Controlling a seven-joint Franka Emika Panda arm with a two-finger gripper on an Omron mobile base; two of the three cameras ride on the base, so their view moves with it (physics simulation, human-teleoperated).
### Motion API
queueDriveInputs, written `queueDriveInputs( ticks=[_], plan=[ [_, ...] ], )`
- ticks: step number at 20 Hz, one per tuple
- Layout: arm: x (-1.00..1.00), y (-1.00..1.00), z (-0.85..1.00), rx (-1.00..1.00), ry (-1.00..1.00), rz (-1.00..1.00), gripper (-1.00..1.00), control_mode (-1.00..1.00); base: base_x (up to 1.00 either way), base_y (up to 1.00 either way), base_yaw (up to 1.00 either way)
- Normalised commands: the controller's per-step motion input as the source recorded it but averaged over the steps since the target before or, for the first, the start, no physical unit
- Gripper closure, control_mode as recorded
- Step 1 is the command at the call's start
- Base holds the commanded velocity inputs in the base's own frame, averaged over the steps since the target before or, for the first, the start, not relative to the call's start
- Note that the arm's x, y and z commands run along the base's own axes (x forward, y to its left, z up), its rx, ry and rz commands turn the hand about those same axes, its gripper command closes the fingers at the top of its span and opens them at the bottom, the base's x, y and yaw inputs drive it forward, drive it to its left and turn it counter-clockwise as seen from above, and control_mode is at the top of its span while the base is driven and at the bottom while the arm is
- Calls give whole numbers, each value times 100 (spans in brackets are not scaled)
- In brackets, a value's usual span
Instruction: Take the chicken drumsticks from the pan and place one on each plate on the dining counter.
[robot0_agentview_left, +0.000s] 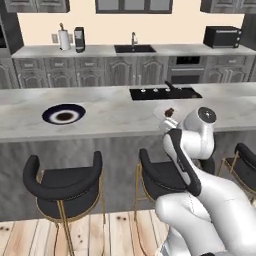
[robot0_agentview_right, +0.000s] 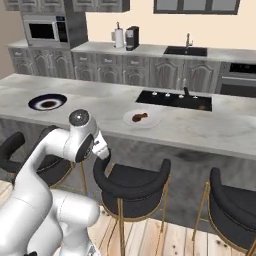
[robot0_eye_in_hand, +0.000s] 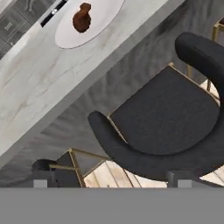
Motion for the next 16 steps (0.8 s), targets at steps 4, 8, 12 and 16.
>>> queueDriveInputs(
  ticks=[4, 8, 12, 16],
  plan=[
    [0, 0, 0, 0, 0, 0, -100, 100, -17, 100, 1],
    [0, 0, 0, 0, 0, 0, -100, 100, 6, 100, -1],
    [0, 0, 0, 0, 0, 0, -100, 100, 10, 100, -10],
    [0, 0, 0, 0, 0, 0, -100, 100, 0, 100, -11]
  ],
)
